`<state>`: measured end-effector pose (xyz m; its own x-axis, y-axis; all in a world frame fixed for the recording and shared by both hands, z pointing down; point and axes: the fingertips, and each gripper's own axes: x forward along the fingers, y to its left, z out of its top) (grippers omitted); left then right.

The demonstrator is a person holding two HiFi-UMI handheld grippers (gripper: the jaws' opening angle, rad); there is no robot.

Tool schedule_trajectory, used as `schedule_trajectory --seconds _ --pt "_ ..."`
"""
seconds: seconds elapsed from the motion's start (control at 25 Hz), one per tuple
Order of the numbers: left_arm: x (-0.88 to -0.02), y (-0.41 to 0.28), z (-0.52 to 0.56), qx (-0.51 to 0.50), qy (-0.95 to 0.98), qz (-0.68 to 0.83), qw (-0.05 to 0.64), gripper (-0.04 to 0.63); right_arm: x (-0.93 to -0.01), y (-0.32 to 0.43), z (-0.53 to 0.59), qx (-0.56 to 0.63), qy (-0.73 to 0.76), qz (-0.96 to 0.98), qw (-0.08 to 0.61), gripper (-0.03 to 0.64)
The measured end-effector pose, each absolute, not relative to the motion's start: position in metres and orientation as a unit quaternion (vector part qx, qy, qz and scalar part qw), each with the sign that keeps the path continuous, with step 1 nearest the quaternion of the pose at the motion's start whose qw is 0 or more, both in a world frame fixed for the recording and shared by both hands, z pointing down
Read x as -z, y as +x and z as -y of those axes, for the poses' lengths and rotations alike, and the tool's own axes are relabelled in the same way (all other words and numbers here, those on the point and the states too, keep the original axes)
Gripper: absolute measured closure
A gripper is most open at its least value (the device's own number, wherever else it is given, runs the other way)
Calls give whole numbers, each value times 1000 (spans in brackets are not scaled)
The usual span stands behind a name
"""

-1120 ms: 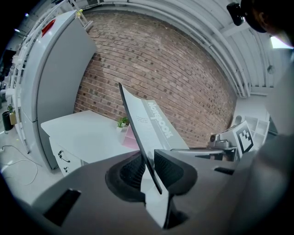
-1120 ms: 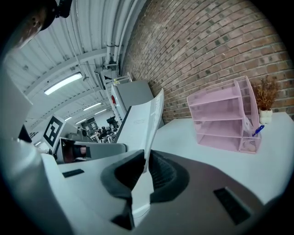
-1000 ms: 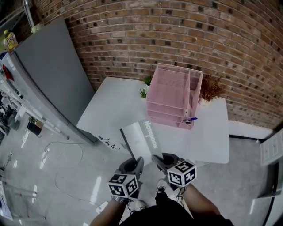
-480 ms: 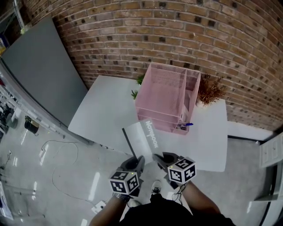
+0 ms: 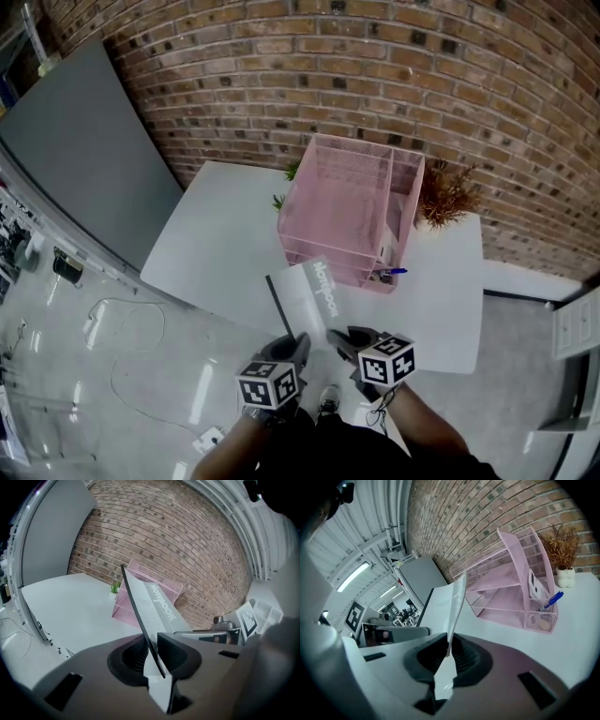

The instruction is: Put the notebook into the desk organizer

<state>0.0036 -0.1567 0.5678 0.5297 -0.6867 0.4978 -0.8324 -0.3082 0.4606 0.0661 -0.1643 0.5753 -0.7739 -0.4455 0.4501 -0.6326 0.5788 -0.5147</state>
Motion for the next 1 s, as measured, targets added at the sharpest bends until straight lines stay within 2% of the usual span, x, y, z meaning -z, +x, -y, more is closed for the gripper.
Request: schedule_trajectory --seconds 0.52,1.0 --pt "-584 13 195 -147 822 412 365 532 -598 78 191 -410 349 836 110 583" --pt "-582 23 254 -178 855 338 351 528 -591 88 240 -439 423 792 46 591"
